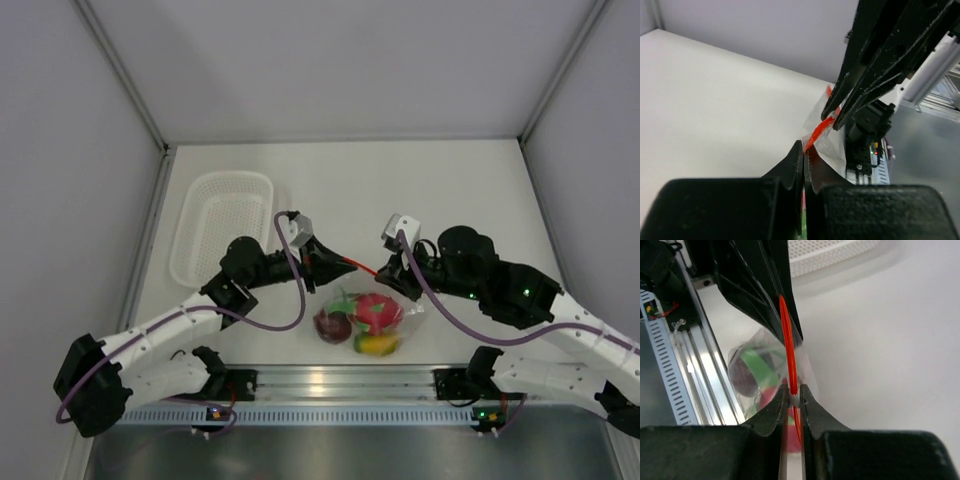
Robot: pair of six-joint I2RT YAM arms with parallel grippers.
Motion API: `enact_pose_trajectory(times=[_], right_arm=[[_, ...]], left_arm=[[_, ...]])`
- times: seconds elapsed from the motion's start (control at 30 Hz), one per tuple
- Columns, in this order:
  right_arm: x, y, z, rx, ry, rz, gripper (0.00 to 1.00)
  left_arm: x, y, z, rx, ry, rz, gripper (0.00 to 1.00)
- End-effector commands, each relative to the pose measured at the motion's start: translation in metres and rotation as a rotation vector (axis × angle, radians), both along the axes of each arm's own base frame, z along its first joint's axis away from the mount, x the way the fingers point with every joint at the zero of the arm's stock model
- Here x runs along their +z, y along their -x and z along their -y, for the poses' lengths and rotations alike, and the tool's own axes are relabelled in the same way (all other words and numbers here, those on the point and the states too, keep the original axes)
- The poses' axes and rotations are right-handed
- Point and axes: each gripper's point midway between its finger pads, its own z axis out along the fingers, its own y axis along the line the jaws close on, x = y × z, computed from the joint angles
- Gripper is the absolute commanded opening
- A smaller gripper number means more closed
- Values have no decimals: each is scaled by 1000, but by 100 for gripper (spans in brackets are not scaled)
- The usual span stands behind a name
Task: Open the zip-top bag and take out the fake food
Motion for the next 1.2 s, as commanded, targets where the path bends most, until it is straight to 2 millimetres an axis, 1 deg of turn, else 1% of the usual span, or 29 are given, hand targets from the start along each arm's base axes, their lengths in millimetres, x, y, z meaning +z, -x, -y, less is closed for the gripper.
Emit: enact_pose_trajectory(times=[0.0, 0.03, 0.07, 0.1, 0.17, 0.2, 0.27, 0.3, 0.37, 0.5, 0.53, 0.63, 0.67, 0.73, 0.77, 0.83, 0.87, 0.9, 0.93, 0.97, 1.0, 1.03, 1.07, 1.1, 1.13, 1.17], right_arm=[[-18, -10, 33, -175, 56, -23, 0], [-22, -13, 41, -213, 74, -19, 0], [-21, -13, 47, -236, 70, -13, 0], [-25, -12, 55, -259, 90, -26, 0], [-21, -14, 67, -303, 99, -7, 0], [-22, -12, 71, -334, 95, -33, 0], [-20, -9, 84, -367, 112, -36, 0], [-20, -8, 88, -380, 113, -44, 0], [-19, -4, 95, -387, 119, -51, 0], [-21, 5, 94, -363, 113, -87, 0], [-22, 9, 91, -337, 107, -101, 0], [-22, 10, 90, -324, 110, -98, 1], [-24, 10, 89, -323, 120, -105, 1], [-22, 11, 90, -326, 128, -111, 0], [-22, 11, 90, -323, 132, -117, 0], [-20, 15, 90, -319, 130, -139, 0], [-19, 17, 89, -311, 131, -147, 0], [-20, 19, 89, -300, 138, -155, 0], [-19, 21, 87, -292, 132, -161, 0], [-20, 21, 87, -292, 139, -169, 0], [-20, 20, 86, -292, 143, -169, 9], [-19, 20, 85, -287, 141, -170, 12], [-17, 19, 82, -278, 133, -164, 14], [-15, 19, 79, -265, 122, -158, 24], [-8, 18, 75, -258, 86, -141, 26], [-3, 16, 74, -257, 68, -126, 27]], left_arm=[[46, -26, -17, 205, 149, 105, 0], [48, -30, -20, 237, 156, 101, 0], [48, -39, -24, 289, 163, 91, 0], [48, -44, -26, 318, 167, 81, 0], [49, -51, -31, 370, 178, 60, 0], [47, -64, -38, 458, 182, 27, 0], [46, -74, -46, 528, 193, -11, 0], [44, -84, -53, 597, 196, -34, 0], [41, -89, -53, 616, 179, -49, 0], [32, -100, -57, 682, 172, -89, 0], [30, -101, -55, 675, 165, -94, 0], [29, -98, -50, 645, 159, -95, 0], [27, -101, -51, 660, 151, -102, 0], [23, -106, -56, 702, 143, -116, 0], [22, -112, -61, 746, 141, -126, 0], [18, -117, -65, 784, 118, -147, 0], [16, -123, -71, 828, 114, -163, 0], [12, -124, -72, 836, 95, -176, 0], [12, -125, -70, 830, 92, -172, 0], [13, -119, -63, 779, 88, -171, 0], [14, -113, -57, 729, 85, -161, 0], [21, -105, -52, 676, 107, -129, 0], [24, -94, -44, 597, 114, -109, 0], [27, -77, -34, 487, 123, -78, 0], [38, -67, -31, 429, 159, -33, 0], [36, -59, -29, 388, 160, -17, 0]])
